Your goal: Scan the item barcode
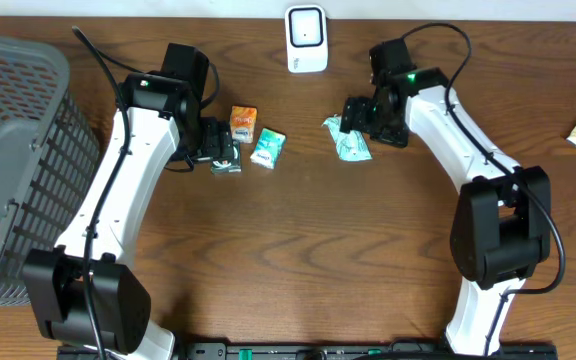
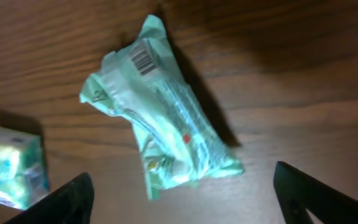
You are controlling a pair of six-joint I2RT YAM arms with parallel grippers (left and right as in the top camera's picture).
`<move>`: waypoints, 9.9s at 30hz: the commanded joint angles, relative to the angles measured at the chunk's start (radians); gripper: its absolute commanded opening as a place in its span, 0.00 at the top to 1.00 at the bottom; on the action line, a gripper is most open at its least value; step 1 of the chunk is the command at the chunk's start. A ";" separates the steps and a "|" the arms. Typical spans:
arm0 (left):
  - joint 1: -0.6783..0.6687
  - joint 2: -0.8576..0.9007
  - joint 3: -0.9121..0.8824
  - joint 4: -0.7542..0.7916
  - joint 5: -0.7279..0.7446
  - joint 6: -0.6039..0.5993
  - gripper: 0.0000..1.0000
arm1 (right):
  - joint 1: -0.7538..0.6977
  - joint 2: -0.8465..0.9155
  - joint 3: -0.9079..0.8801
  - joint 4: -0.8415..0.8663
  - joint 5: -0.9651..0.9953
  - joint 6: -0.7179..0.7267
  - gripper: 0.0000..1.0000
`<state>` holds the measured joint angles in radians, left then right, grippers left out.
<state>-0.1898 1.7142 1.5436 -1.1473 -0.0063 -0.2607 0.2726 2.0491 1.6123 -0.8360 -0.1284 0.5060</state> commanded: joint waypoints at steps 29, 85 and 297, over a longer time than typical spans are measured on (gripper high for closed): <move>0.005 -0.003 0.013 -0.003 -0.010 0.006 0.02 | 0.258 0.039 -0.087 0.077 0.265 -0.196 0.67; 0.005 -0.003 0.013 -0.003 -0.010 0.006 0.02 | -0.075 0.010 -0.153 0.163 -0.163 0.131 0.01; 0.005 -0.003 0.013 -0.003 -0.010 0.006 0.02 | 0.169 -0.101 -0.482 0.521 0.512 -0.698 0.83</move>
<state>-0.1898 1.7142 1.5436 -1.1473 -0.0063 -0.2607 0.4397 1.9255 1.1366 -0.3336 0.3801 -0.2173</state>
